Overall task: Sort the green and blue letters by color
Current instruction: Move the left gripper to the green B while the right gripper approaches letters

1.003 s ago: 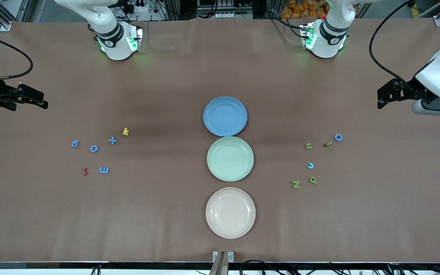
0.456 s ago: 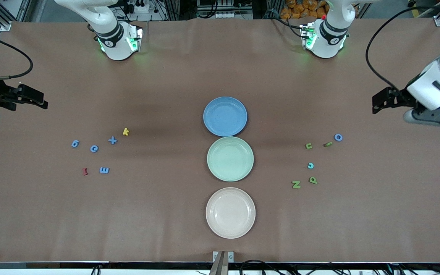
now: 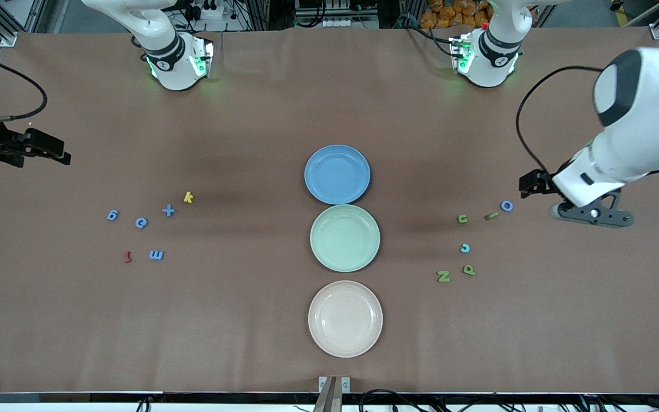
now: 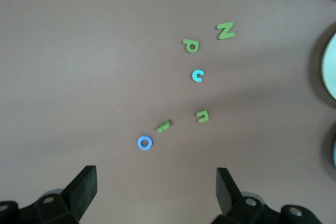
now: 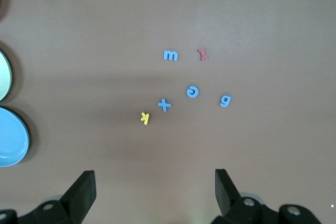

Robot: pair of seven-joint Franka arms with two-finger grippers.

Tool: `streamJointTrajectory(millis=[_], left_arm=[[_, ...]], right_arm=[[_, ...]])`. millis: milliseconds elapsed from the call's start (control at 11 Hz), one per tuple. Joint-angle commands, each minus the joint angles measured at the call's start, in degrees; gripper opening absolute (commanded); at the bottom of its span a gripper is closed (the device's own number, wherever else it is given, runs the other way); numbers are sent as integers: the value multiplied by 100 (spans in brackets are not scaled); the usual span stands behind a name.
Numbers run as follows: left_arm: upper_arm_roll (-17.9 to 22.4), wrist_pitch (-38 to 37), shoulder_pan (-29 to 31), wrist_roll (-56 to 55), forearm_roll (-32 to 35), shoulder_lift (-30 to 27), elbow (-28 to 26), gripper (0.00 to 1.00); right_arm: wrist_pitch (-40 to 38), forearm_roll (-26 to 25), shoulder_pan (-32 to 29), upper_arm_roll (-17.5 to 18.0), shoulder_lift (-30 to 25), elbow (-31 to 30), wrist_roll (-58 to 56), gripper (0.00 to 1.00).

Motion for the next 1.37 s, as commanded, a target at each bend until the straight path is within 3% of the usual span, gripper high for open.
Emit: streamJointTrajectory(millis=[0, 182, 365, 912, 1276], left_arm=[[-4, 1276, -6, -209, -112, -103, -1213, 100], [-13, 1830, -50, -787, -112, 90, -1617, 100], [-13, 1973, -129, -1508, -112, 440, -1672, 100], [-4, 3159, 133, -1696, -112, 889, -2340, 99], [-4, 3696, 257, -1897, -112, 1154, -2481, 93]], right_arm=[[-262, 82, 114, -111, 328, 505, 78, 100], [-332, 73, 96, -129, 319, 504, 52, 100], [-306, 73, 96, -129, 319, 504, 34, 100], [-219, 3, -157, -138, 494, 496, 7, 100], [571, 90, -527, -129, 1047, 478, 7, 100]])
